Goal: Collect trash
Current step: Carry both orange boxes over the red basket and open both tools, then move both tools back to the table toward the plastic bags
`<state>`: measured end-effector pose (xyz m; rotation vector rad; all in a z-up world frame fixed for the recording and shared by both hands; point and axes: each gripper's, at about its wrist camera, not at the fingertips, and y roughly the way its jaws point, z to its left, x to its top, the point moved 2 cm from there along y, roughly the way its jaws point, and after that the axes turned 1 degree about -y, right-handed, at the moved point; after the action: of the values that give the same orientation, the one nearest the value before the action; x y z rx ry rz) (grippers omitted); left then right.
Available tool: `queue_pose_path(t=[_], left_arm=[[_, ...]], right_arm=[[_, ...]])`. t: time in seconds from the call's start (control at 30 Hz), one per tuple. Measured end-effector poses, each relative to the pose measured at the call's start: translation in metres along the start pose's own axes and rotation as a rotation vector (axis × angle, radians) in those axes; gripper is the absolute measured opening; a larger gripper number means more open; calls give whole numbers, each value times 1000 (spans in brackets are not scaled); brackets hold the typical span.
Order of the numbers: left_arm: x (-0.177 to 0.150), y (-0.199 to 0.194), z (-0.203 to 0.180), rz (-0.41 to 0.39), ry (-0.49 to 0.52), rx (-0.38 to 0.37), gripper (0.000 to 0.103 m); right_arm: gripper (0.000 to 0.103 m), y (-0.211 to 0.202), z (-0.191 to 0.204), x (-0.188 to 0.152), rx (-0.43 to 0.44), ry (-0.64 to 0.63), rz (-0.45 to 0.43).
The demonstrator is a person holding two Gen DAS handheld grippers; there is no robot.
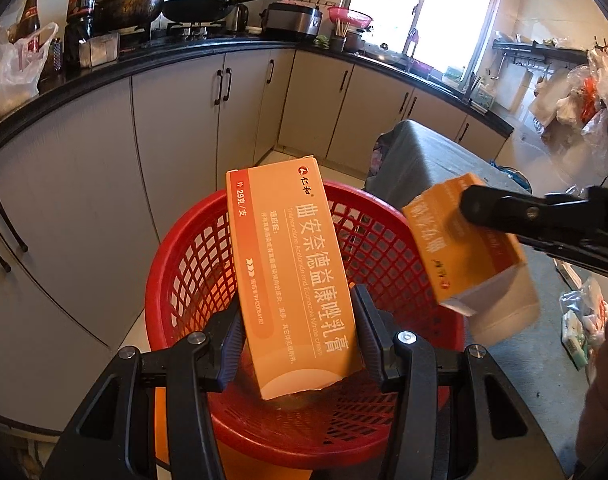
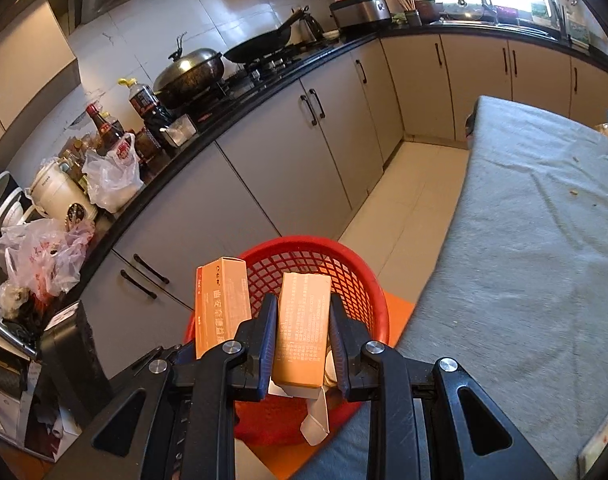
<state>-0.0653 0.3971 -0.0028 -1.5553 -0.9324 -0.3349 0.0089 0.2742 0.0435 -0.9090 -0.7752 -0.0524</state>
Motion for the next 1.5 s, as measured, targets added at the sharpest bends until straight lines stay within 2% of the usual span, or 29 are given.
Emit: queue_pose_path(t=[0.27,0.37,0.43,0.77,0.97,1.23,1.5], left_arm=[[-2,9,7,21,-18,6,50],[-1,6,9,16,-32,3,55],[-1,3,9,11,-34,3,55],[1,-23,-1,-32,-29,-9,55],[-5,-38,-18,-53,-3,-28,56],[-16,-46,-49,-48,39,-66,56],[-30,-44,-97,-22,97,-117,56]], right_arm=[[30,26,-9,-4,-11,17,51],[38,23,-9,-4,-9,19,43],[37,18,-7,-4,-11,13,31],[38,-19,-13,-13,-12,28,-7],[47,-45,-24,-24,-41,39,-28],[48,-86,-51,-51,-59,74,-71],[48,-128,-77,-80,-52,91,-111]])
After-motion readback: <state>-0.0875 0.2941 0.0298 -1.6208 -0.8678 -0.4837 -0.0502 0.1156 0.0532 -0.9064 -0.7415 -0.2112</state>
